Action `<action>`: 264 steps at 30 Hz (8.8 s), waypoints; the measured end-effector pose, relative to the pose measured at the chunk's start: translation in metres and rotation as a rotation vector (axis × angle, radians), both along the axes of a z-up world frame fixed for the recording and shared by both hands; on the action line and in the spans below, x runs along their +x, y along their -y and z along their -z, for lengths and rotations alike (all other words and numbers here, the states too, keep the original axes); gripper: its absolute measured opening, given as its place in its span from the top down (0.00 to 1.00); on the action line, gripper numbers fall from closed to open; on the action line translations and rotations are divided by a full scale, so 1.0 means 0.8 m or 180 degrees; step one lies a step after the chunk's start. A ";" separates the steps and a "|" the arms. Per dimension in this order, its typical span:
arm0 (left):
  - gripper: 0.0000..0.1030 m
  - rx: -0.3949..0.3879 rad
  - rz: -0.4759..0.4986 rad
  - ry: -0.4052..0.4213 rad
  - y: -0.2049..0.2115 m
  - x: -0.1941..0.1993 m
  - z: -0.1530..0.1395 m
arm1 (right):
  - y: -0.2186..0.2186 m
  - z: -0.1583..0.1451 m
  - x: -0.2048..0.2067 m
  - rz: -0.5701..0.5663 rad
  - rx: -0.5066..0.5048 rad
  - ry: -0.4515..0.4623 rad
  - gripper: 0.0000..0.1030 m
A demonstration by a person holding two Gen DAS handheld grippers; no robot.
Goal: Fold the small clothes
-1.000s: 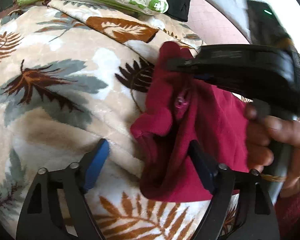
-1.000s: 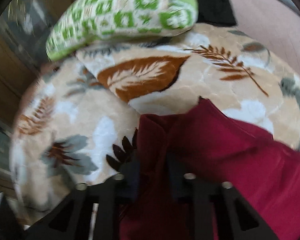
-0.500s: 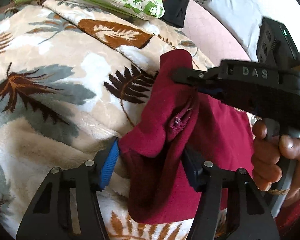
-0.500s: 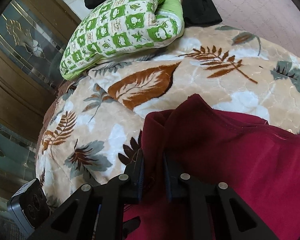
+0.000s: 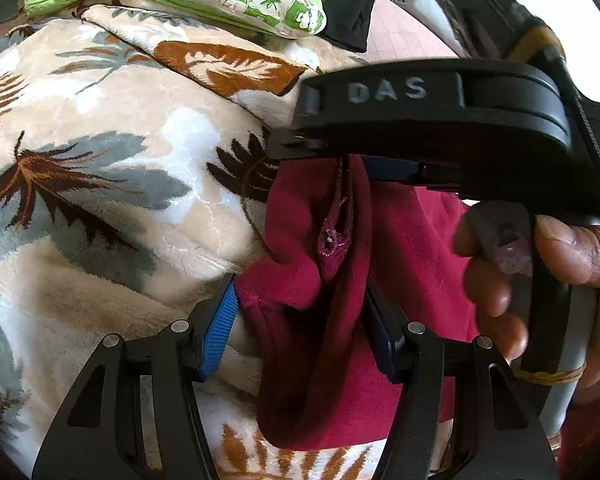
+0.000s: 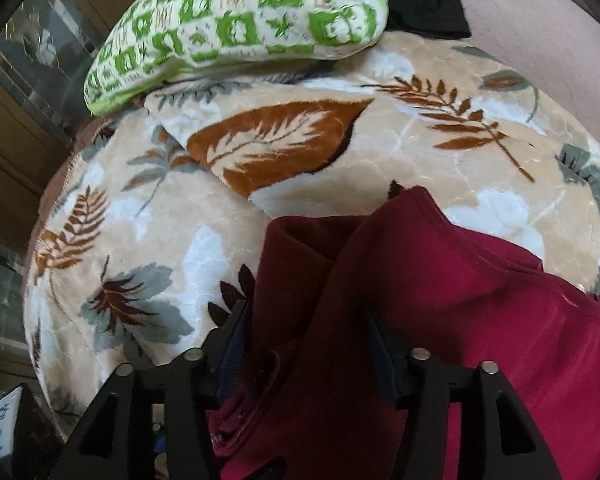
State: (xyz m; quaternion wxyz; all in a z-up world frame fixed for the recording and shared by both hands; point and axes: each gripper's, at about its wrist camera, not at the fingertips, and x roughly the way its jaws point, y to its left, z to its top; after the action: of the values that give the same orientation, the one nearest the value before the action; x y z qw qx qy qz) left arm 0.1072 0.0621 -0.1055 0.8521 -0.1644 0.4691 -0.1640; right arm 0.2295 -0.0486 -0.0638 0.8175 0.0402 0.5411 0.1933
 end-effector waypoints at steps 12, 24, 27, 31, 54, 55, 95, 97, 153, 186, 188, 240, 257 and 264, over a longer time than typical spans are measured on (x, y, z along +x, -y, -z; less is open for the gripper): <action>0.42 0.0004 0.0004 -0.0022 -0.002 0.002 0.001 | 0.016 0.000 -0.003 -0.0036 -0.0004 0.0147 0.77; 0.35 0.0074 0.0054 0.0046 0.007 -0.002 0.001 | 0.040 -0.023 -0.025 0.0029 0.0416 0.0268 0.83; 0.47 0.0030 0.0110 0.0078 0.010 -0.004 0.000 | 0.047 -0.028 -0.031 0.0015 0.0440 0.0309 0.83; 0.61 0.0036 0.0167 0.0096 0.017 -0.006 -0.002 | 0.057 -0.030 -0.037 0.0045 0.0487 0.0311 0.84; 0.83 -0.0003 0.0472 0.0262 0.083 -0.057 -0.069 | 0.115 -0.093 -0.083 0.0084 0.0299 0.0585 0.85; 0.84 -0.0019 0.0498 0.0257 0.090 -0.060 -0.072 | 0.125 -0.098 -0.089 0.0097 0.0268 0.0613 0.85; 0.65 0.0504 0.1169 0.0161 0.222 -0.097 -0.067 | 0.363 -0.025 -0.242 0.1171 0.0414 0.0267 0.49; 0.65 0.0579 0.1157 0.0062 0.232 -0.097 -0.054 | 0.353 -0.007 -0.242 0.1152 0.0504 0.0208 0.60; 0.53 0.0889 0.0978 0.0054 0.237 -0.103 -0.042 | 0.363 0.004 -0.304 0.1450 0.0218 0.0540 0.70; 0.36 0.0613 0.0793 -0.0159 0.229 -0.047 -0.034 | 0.391 0.012 -0.258 0.1636 0.0306 0.0531 0.90; 0.36 0.0519 0.0801 -0.0209 0.227 -0.040 -0.033 | 0.391 0.009 -0.259 0.1624 0.0308 0.0548 0.90; 0.54 0.0306 0.1025 -0.0036 0.182 -0.115 -0.075 | 0.350 -0.010 -0.287 0.1237 0.1584 0.0538 0.63; 0.53 0.0949 0.0982 0.0233 0.160 -0.200 -0.075 | 0.333 -0.019 -0.334 0.1335 0.1100 0.0611 0.52; 0.53 0.1078 0.0950 0.0103 0.171 -0.189 -0.054 | 0.309 0.026 -0.304 0.1303 0.0171 0.0456 0.86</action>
State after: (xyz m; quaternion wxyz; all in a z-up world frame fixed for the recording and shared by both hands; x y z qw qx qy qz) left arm -0.0437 -0.0745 -0.0624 0.8412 0.0548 0.4954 -0.2098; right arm -0.0136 -0.2960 -0.0844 0.8747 0.1572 0.4568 0.0400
